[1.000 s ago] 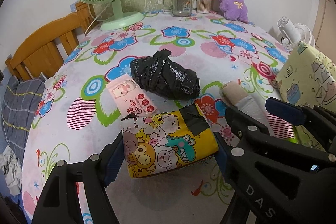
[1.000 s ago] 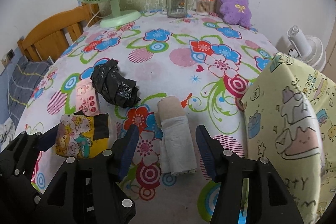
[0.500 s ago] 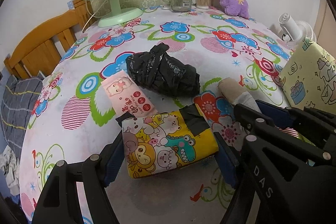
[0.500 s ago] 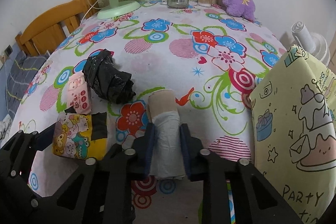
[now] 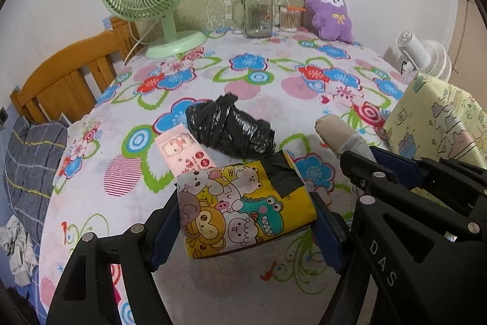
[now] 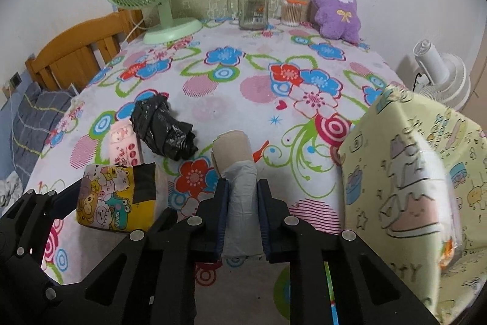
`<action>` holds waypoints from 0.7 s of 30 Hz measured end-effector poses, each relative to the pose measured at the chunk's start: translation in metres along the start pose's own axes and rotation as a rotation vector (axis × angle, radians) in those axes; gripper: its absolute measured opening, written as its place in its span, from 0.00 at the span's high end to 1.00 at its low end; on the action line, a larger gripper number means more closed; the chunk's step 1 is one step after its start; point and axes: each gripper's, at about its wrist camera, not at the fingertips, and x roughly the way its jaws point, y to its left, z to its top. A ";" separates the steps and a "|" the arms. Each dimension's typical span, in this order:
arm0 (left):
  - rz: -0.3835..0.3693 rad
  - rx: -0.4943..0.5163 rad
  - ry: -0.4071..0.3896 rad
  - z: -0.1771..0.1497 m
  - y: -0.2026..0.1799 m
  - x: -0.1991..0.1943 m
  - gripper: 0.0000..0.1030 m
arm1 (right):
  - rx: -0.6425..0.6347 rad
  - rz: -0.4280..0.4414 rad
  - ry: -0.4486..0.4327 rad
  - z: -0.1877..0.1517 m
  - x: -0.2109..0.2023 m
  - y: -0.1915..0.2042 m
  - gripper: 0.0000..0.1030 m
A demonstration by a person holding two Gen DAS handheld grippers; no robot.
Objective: Organize soft objects
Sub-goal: 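Carry yellow pack with left tool while right tool carries white roll to box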
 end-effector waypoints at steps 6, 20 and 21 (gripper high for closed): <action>0.001 -0.001 -0.047 0.005 -0.005 -0.021 0.23 | 0.001 0.000 -0.048 0.003 -0.024 -0.004 0.80; 0.000 -0.013 -0.153 0.016 -0.019 -0.072 0.23 | 0.001 -0.001 -0.160 0.011 -0.081 -0.016 0.79; 0.000 -0.013 -0.159 0.017 -0.019 -0.075 0.23 | 0.000 0.000 -0.167 0.012 -0.084 -0.017 0.80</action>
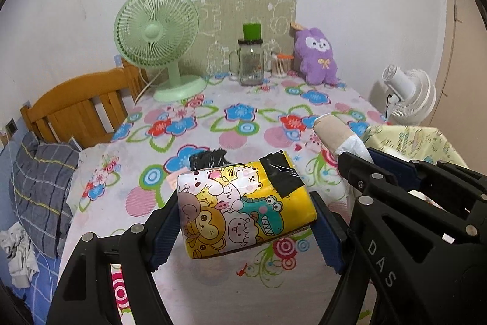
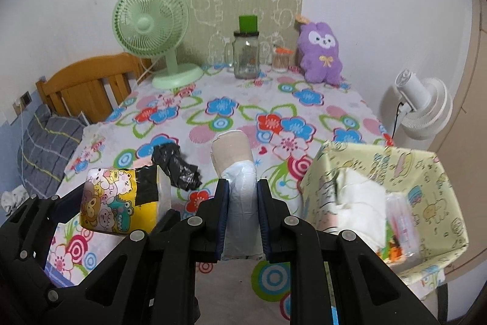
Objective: Organize soft objects
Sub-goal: 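Carry yellow pack with left tool while right tool carries white roll to box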
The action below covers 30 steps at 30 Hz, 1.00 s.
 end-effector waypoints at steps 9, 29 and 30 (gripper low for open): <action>-0.017 0.003 -0.054 0.013 -0.014 -0.023 0.23 | -0.001 -0.002 -0.054 0.011 -0.029 -0.013 0.79; -0.097 0.056 -0.086 0.031 -0.088 -0.022 0.23 | 0.027 -0.056 -0.097 0.016 -0.048 -0.088 0.80; -0.103 0.061 -0.084 0.031 -0.092 -0.020 0.23 | 0.026 -0.062 -0.097 0.016 -0.047 -0.092 0.80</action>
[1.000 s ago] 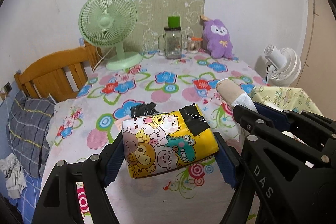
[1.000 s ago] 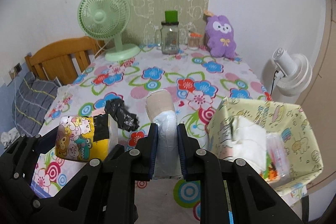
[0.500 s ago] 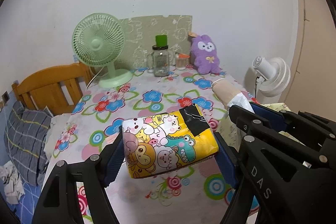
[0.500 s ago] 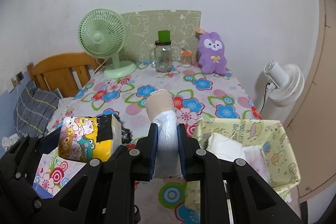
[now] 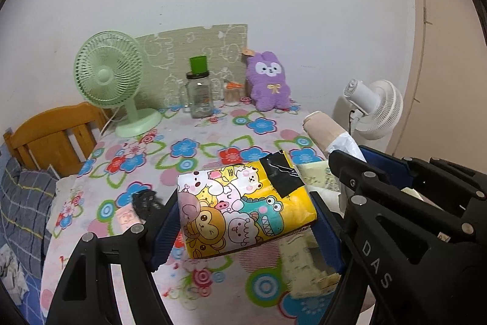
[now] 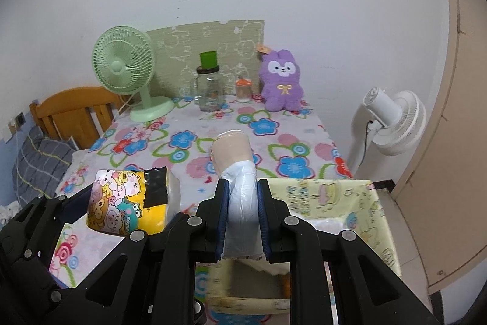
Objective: Organize soft objects
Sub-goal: 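Carry yellow pack with left tool while right tool carries white roll to box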
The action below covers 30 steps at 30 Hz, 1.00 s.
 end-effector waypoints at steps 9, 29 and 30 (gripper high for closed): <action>-0.053 0.047 0.019 0.004 -0.036 0.019 0.23 | 0.038 -0.047 0.016 -0.005 0.008 -0.038 0.80; -0.138 0.126 0.103 0.006 -0.087 0.069 0.21 | 0.109 -0.117 0.063 -0.019 0.038 -0.099 0.79; -0.139 0.135 0.110 0.005 -0.089 0.071 0.20 | 0.115 -0.118 0.066 -0.021 0.040 -0.102 0.79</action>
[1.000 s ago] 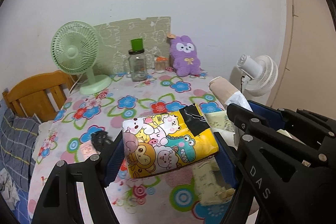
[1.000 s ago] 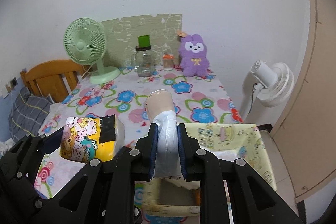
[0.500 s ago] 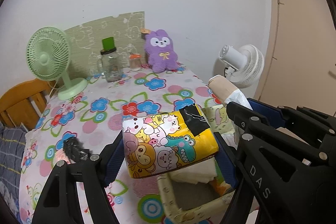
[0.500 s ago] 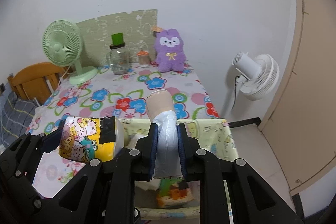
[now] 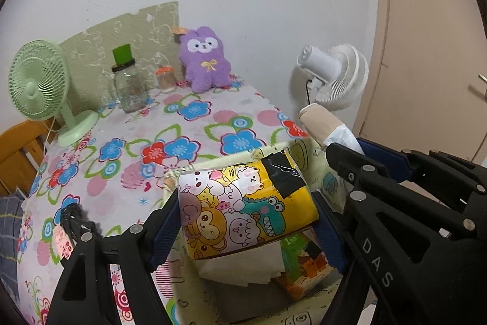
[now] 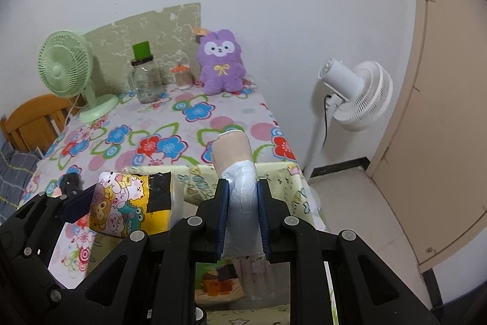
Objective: Organize soft objects
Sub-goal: 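Carry yellow pack with left tool while right tool carries white roll to box, then open both tools over the box releasing yellow pack and white roll, then withdraw both tools from the box back over the bed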
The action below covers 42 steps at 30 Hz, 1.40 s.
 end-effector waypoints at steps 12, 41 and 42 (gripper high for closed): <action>-0.013 0.075 0.045 -0.005 -0.011 0.011 0.05 | 0.014 0.019 0.047 -0.009 0.021 -0.006 0.78; 0.043 0.031 -0.035 -0.012 0.023 -0.044 0.04 | -0.011 -0.032 -0.077 -0.007 -0.032 0.036 0.22; 0.051 0.029 -0.040 -0.012 0.026 -0.046 0.03 | -0.010 -0.035 -0.083 -0.006 -0.034 0.039 0.22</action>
